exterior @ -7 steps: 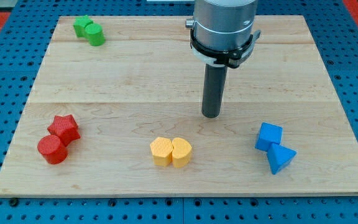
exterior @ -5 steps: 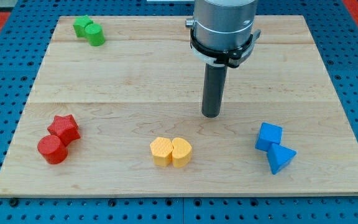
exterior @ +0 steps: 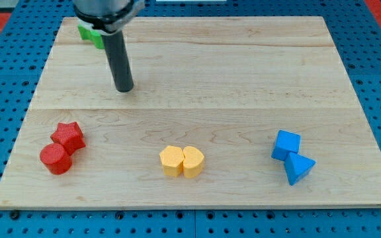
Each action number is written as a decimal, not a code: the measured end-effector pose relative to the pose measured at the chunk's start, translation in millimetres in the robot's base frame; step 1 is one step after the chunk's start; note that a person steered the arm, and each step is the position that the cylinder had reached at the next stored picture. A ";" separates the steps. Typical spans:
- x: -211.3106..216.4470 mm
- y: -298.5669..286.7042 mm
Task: Push the green circle to the right of the green star
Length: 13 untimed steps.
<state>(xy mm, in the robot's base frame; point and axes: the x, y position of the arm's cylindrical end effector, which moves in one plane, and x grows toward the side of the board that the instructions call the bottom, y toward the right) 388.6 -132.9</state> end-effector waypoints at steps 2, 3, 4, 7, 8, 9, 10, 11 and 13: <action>-10.5 -81.7; -12.5 -92.7; -16.8 -93.4; -61.7 -101.9; -76.8 -101.9; -93.7 -95.6; -107.6 -85.6; -118.3 -62.3; -139.3 -38.7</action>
<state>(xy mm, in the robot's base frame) 249.3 -171.6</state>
